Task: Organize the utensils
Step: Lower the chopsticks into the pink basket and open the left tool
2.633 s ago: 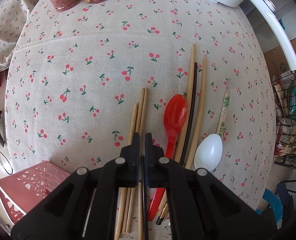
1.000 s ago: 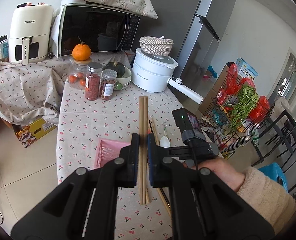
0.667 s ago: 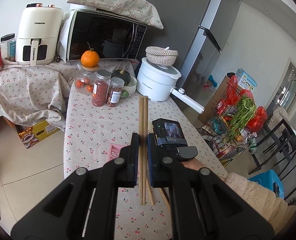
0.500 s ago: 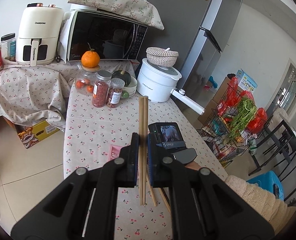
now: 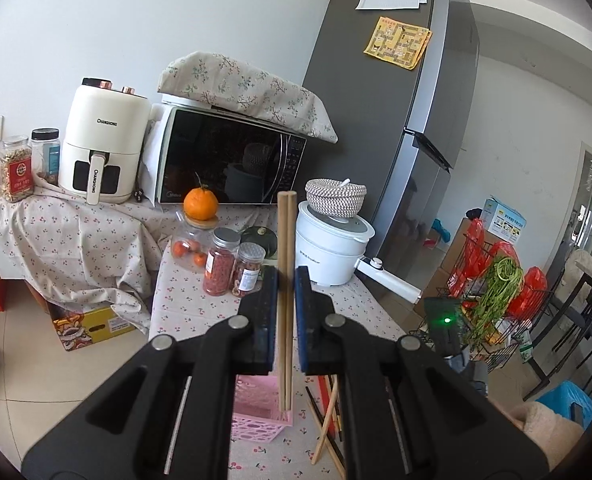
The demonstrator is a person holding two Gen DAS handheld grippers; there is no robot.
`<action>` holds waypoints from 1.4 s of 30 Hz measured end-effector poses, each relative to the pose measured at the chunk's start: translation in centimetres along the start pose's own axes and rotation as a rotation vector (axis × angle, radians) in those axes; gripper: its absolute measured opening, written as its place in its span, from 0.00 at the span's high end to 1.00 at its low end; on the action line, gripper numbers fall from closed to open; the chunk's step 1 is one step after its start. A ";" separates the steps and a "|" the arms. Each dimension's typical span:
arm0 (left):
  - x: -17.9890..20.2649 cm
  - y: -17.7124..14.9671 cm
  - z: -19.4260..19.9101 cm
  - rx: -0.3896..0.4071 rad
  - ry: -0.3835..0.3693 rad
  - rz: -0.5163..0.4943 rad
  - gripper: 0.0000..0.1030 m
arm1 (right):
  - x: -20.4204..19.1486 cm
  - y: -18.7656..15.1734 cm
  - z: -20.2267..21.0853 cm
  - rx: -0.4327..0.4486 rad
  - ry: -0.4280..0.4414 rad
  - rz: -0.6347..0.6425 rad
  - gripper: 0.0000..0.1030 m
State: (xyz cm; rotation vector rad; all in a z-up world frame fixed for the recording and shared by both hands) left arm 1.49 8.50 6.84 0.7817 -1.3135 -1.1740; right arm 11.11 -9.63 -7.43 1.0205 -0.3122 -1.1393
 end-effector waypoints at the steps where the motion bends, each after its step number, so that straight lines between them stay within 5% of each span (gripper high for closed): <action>1: 0.0 -0.2 -0.4 -0.001 0.009 -0.013 0.91 | -0.3 0.2 0.8 0.018 0.005 0.007 0.94; 21: -4.7 -6.7 -9.9 -0.211 0.159 0.083 0.90 | -0.2 4.6 9.1 0.255 0.037 -0.005 0.94; 25: -4.8 -6.7 -9.9 -0.238 0.171 0.108 0.63 | -0.2 5.5 10.6 0.301 0.081 -0.038 0.94; 31: -4.5 -6.3 -8.5 -0.278 0.164 0.116 0.42 | -1.1 6.1 10.5 0.319 0.163 -0.075 0.94; 42: -5.5 -7.4 -6.7 -0.357 0.175 0.119 0.28 | -3.1 4.1 3.1 0.183 0.182 -0.068 0.94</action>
Point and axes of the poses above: each gripper's, at about its wrist camera, not at the fingertips, and z roughly against the way its jaws point, x to its right, y to its top, the point moved 4 cm from there along -z, roughly the way its jaws point, and after that the axes turned 9 degrees about x, right-handed, at the moved point
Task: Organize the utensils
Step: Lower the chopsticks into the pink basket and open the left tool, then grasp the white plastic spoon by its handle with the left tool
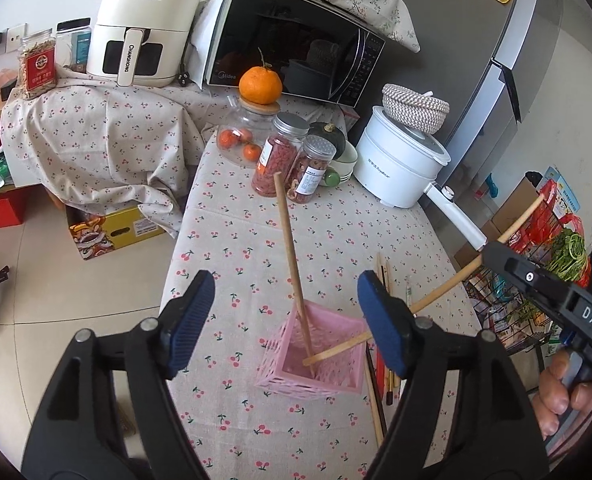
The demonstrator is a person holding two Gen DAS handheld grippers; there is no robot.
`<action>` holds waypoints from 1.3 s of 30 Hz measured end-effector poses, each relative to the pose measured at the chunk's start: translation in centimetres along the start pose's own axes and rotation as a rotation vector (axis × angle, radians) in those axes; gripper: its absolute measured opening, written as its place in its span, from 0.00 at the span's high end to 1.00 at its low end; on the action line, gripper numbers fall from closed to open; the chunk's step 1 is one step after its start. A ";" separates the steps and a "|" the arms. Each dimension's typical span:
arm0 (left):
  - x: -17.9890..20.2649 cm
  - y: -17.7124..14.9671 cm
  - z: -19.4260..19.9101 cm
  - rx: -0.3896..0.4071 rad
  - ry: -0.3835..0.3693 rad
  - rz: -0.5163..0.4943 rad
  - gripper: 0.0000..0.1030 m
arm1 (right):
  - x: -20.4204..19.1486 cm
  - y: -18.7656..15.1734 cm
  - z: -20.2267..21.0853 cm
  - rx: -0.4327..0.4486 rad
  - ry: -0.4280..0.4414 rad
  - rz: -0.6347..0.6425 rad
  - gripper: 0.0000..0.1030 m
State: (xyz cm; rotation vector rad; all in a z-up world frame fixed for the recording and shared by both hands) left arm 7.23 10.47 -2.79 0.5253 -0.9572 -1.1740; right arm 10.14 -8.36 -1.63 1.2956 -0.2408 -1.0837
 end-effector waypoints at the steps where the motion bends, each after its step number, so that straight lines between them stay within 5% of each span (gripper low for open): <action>1: 0.0 -0.1 -0.1 -0.007 0.001 -0.003 0.28 | 0.2 -0.4 -0.9 -0.023 -0.002 -0.007 0.94; 7: 0.2 -0.8 -0.5 -0.042 -0.011 -0.007 0.28 | 1.3 -2.6 -5.2 -0.146 -0.009 -0.058 0.94; 13: 0.8 -1.0 -0.5 -0.056 -0.017 -0.037 0.27 | 2.2 -2.9 -6.3 -0.159 -0.046 -0.073 0.90; 15: 1.0 -1.1 -0.5 -0.060 -0.017 -0.046 0.27 | 2.5 -2.8 -6.2 -0.161 -0.044 -0.083 0.83; 16: 1.1 -1.2 -0.5 -0.064 -0.015 -0.051 0.26 | 2.7 -2.6 -6.1 -0.159 -0.042 -0.091 0.71; 17: 1.2 -1.2 -0.5 -0.069 -0.015 -0.054 0.25 | 2.9 -2.5 -5.8 -0.153 -0.043 -0.096 0.55; 19: 1.4 -1.4 -0.5 -0.074 -0.018 -0.056 0.22 | 3.3 -2.0 -4.9 -0.124 -0.047 -0.103 0.39; 28: 3.9 -1.9 0.2 -0.111 0.004 -0.047 0.19 | 4.8 0.5 2.1 -0.022 -0.045 -0.089 0.22; 39: 11.0 -5.0 0.2 -0.221 -0.088 -0.156 0.16 | 13.4 -1.2 8.2 -0.069 -0.301 -0.124 0.16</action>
Point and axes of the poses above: each gripper's, at about its wrist camera, not at the fingertips, and z roughly against the way its jaws point, x to its right, y to its top, the point moved 4 cm from there along -z, roughly the way its jaws point, and after that the axes turned 9 degrees about x, right-handed, at the moved point
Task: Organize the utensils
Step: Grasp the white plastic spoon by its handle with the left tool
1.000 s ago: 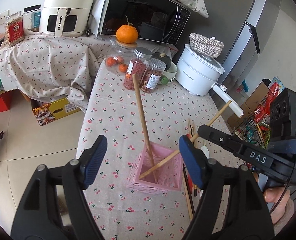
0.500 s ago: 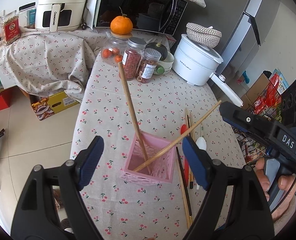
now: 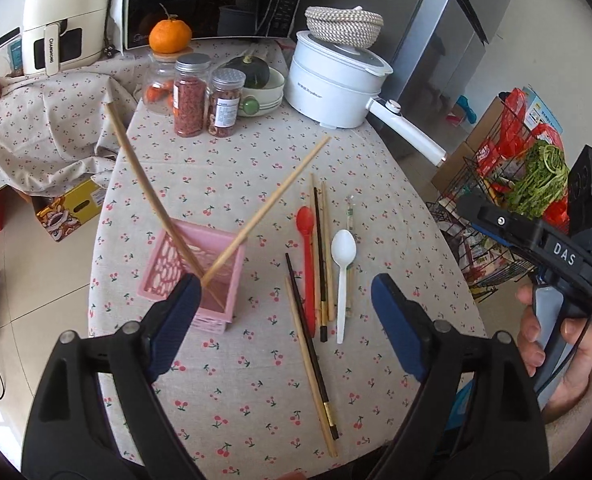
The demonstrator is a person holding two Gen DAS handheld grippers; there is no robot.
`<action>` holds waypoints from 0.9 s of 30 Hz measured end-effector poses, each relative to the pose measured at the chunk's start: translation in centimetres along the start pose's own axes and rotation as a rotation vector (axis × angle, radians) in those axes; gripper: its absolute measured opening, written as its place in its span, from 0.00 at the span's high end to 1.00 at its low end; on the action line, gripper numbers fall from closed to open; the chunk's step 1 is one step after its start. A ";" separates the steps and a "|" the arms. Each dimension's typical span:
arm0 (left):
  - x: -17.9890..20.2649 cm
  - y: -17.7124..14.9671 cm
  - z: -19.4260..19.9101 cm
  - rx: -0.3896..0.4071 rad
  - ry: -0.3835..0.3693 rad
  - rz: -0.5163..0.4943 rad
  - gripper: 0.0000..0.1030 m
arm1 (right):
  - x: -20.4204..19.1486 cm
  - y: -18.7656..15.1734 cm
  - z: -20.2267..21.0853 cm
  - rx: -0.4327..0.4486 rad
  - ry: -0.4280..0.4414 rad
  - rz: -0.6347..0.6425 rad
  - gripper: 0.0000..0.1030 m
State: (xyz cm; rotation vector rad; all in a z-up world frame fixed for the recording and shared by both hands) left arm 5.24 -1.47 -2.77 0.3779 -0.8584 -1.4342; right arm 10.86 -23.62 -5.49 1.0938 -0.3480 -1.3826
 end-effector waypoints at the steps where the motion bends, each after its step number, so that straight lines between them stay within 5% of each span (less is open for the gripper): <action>1: 1.0 -0.2 -0.4 -0.017 -0.017 -0.020 0.16 | 0.9 -0.2 0.0 -0.014 -0.027 0.004 0.16; 9: 8.5 -1.4 -6.8 -0.162 -0.044 -0.140 0.16 | 8.0 -1.6 0.0 -0.102 -0.170 -0.078 0.16; 11: 9.7 -1.5 -9.2 -0.196 -0.014 -0.163 0.22 | 9.2 -1.9 -0.1 -0.117 -0.198 -0.099 0.16; 16: 10.3 -1.7 -15.5 -0.304 0.067 -0.155 0.54 | 11.1 -2.6 -1.0 -0.168 -0.199 -0.166 0.16; 27: 9.5 -1.4 -22.1 -0.380 0.216 -0.146 0.85 | 13.0 -1.9 -1.9 -0.190 -0.220 -0.189 0.16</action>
Point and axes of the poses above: each gripper's, at about its wrist camera, not at the fingertips, and z roughly against the way its jaws point, x to its right, y to its top, the point moved 4 cm from there along -z, roughly the way its jaws point, and after that the axes turned 9 degrees about x, right-handed, at the moved point
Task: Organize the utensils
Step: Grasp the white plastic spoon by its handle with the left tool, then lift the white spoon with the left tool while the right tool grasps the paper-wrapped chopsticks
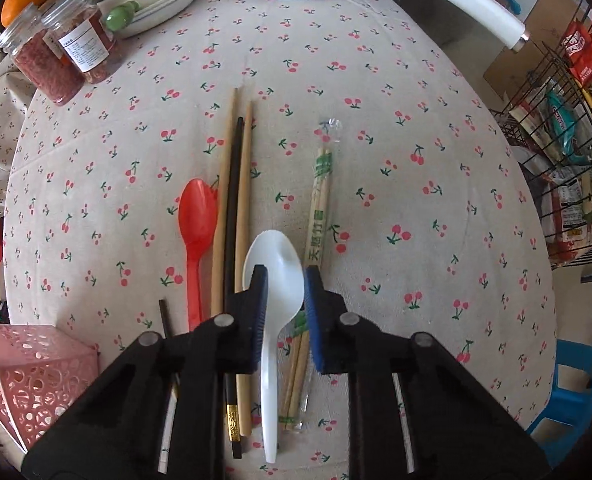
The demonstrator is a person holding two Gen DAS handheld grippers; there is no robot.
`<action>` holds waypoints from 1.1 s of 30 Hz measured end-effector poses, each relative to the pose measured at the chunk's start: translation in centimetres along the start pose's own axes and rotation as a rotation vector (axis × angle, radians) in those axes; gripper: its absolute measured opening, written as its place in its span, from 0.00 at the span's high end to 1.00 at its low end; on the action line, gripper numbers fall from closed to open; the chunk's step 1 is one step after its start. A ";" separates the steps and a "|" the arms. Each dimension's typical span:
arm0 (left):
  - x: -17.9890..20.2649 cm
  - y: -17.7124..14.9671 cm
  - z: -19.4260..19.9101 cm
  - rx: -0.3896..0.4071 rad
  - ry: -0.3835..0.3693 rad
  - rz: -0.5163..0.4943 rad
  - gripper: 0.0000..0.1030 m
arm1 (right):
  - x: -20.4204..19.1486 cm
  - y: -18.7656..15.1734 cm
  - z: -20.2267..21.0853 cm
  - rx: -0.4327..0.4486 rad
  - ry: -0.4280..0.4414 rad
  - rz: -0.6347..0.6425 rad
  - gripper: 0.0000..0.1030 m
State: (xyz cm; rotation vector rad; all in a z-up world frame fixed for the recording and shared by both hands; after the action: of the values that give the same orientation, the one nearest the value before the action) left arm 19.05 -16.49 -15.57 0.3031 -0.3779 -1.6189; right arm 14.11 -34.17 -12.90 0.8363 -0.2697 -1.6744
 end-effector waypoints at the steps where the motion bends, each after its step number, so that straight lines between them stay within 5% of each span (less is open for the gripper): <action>1: -0.1 0.0 -0.3 -0.009 0.005 0.004 0.88 | 0.3 0.1 -0.1 -0.004 -0.006 -0.010 0.16; 4: -0.1 0.1 -0.7 -0.015 0.014 0.008 0.97 | 1.1 0.1 -0.6 -0.017 -0.016 -0.033 0.16; 11: -0.7 0.7 1.5 0.043 -0.006 -0.022 0.99 | 1.3 -0.2 -1.2 -0.039 -0.027 -0.048 0.16; 12: -0.9 0.9 1.7 0.037 -0.011 -0.021 0.92 | 1.1 -0.3 -1.3 -0.041 -0.027 -0.046 0.16; 15: -1.5 0.9 1.8 0.024 -0.016 -0.004 0.53 | 0.3 -0.4 -1.4 -0.043 -0.020 -0.035 0.16; 17: -1.8 1.0 1.6 0.035 0.004 -0.010 0.47 | -0.2 -0.4 -1.4 -0.042 -0.014 -0.023 0.16; 26: -1.4 1.6 -1.3 0.006 0.048 0.007 0.48 | 0.6 -0.2 -2.0 -0.047 -0.031 -0.036 0.16; 29: -1.4 1.6 -2.0 -0.010 0.089 0.002 0.60 | 0.8 -0.1 -2.1 -0.052 -0.028 -0.043 0.16; 33: -1.6 1.7 -1.5 0.013 0.088 -0.008 0.88 | 0.8 -0.1 -2.4 -0.061 -0.026 -0.042 0.16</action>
State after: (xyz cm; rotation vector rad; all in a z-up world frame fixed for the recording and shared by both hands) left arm 21.39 -15.13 -16.25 0.3845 -0.3205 -1.6057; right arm 15.56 -34.26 -14.98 0.7793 -0.2190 -1.7255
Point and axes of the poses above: each gripper's, at about its wrist camera, not at the fingertips, and z roughly against the way its jaws point, x to its right, y to its top, the point moved 4 cm from there along -z, roughly the way its jaws point, and after that the axes turned 9 degrees about x, right-handed, at the moved point
